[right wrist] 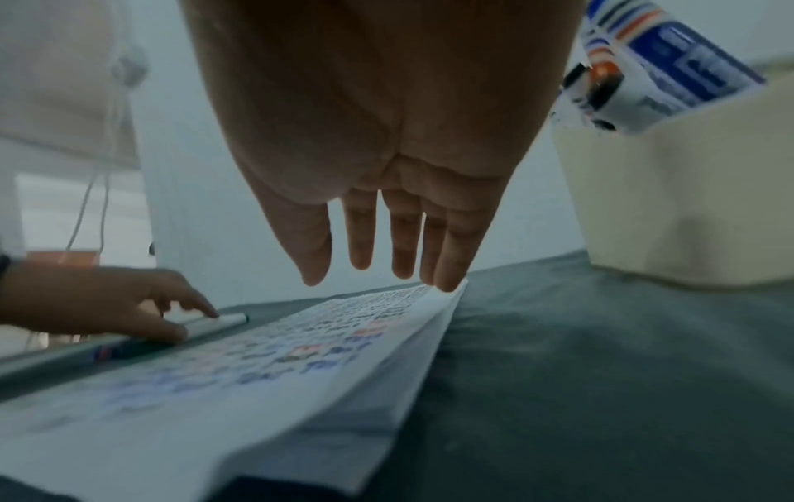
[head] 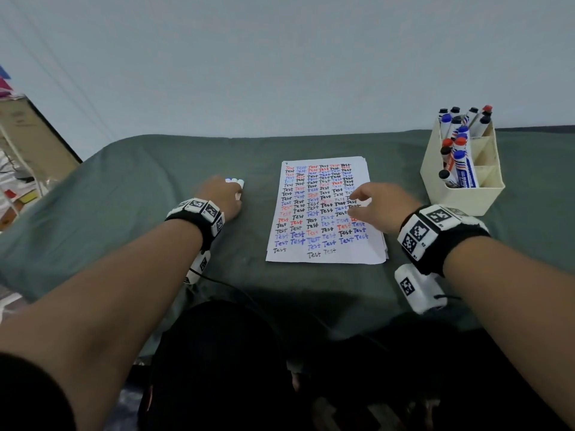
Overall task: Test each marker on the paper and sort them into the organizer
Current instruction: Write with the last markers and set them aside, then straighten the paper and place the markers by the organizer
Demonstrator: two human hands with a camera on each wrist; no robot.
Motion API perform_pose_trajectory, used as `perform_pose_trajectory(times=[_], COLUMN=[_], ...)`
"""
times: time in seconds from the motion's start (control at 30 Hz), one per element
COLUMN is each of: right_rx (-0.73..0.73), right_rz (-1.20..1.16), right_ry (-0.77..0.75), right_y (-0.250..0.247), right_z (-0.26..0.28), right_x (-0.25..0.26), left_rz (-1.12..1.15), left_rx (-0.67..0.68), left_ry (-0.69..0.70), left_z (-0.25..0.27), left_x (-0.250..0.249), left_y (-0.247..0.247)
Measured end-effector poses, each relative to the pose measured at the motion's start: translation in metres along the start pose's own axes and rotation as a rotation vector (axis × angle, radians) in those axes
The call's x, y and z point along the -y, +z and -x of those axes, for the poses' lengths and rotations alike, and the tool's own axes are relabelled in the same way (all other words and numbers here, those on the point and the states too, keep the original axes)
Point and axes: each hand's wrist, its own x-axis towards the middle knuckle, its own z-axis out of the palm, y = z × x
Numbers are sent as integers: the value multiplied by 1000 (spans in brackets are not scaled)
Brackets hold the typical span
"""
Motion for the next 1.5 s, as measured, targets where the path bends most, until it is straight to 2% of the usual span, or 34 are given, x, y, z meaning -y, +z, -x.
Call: perform_pose_trajectory(times=[0.1, 0.17, 0.3, 0.43, 0.6, 0.7, 0.8, 0.97, 1.07, 1.2, 1.27, 1.33, 1.4, 1.5], right_rx=[114, 185, 287, 300, 275, 177, 4, -407, -654, -971, -982, -896, -834, -758], right_rz=[211, 306, 320, 326, 280, 208, 220, 184, 111, -106, -223, -326, -416, -411], right_ry=[-41, -51, 16, 34, 28, 2, -66, -81, 5, 224, 386, 519, 543, 551], right_y=[-5, -4, 6, 15, 15, 7, -6, -31, -45, -46, -43, -38, -35, -33], right_z=[-6, -9, -10, -10, -9, -4, 5, 20, 27, 37, 37, 35, 31, 22], right_x=[-4, -10, -24, -33, -32, -27, -20, -23, -37, -53, -63, -74, -85, -97], left_rz=[12, 67, 148, 162, 147, 80, 29, 147, 171, 186, 179, 158, 146, 112], left_rx=[3, 64, 135, 102, 142, 151, 154, 220, 285, 366, 414, 442, 495, 574], left_ry=[-133, -137, -146, -118, -147, -178, -175, 98, 180, 161, 130, 114, 115, 116], left_z=[1, 0, 1, 7, 5, 4, 5, 4, 6, 6, 7, 7, 7, 4], left_x=[7, 8, 11, 9, 6, -4, -21, -68, -94, -117, -123, -125, -126, -129], left_y=[6, 7, 6, 4, 2, 1, -7, -17, -21, -23, -21, -18, -15, -14])
